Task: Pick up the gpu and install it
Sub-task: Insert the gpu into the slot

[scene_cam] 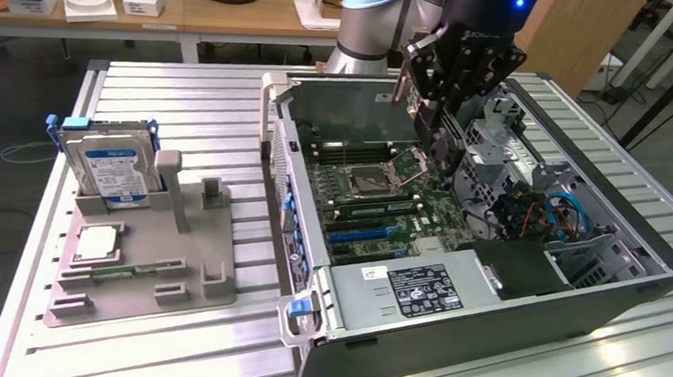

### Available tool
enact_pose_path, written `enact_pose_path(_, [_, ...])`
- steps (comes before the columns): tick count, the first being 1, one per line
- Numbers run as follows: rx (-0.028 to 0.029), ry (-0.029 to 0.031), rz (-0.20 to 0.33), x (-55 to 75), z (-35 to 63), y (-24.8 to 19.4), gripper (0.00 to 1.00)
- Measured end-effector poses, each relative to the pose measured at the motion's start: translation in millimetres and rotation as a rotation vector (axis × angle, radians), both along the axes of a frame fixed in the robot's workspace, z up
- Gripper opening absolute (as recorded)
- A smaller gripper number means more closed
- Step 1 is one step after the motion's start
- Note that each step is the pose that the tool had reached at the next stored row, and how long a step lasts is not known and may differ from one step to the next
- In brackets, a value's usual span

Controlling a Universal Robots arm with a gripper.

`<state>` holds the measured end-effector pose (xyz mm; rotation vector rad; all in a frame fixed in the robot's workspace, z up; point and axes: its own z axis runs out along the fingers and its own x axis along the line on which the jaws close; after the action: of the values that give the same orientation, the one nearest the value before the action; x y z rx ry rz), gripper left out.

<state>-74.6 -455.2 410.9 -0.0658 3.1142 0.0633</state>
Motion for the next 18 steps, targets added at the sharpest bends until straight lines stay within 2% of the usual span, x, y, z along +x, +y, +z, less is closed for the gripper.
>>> enact_pose_path(4, [0.0,0.0,0.004,0.0,-2.0,0.0,0.26])
enact_pose_path(7, [0.0001,0.0,0.032,0.0,-4.8,0.1,0.26])
enact_pose_path(18, [0.0002,0.0,0.231,0.0,-16.0,0.1,0.26])
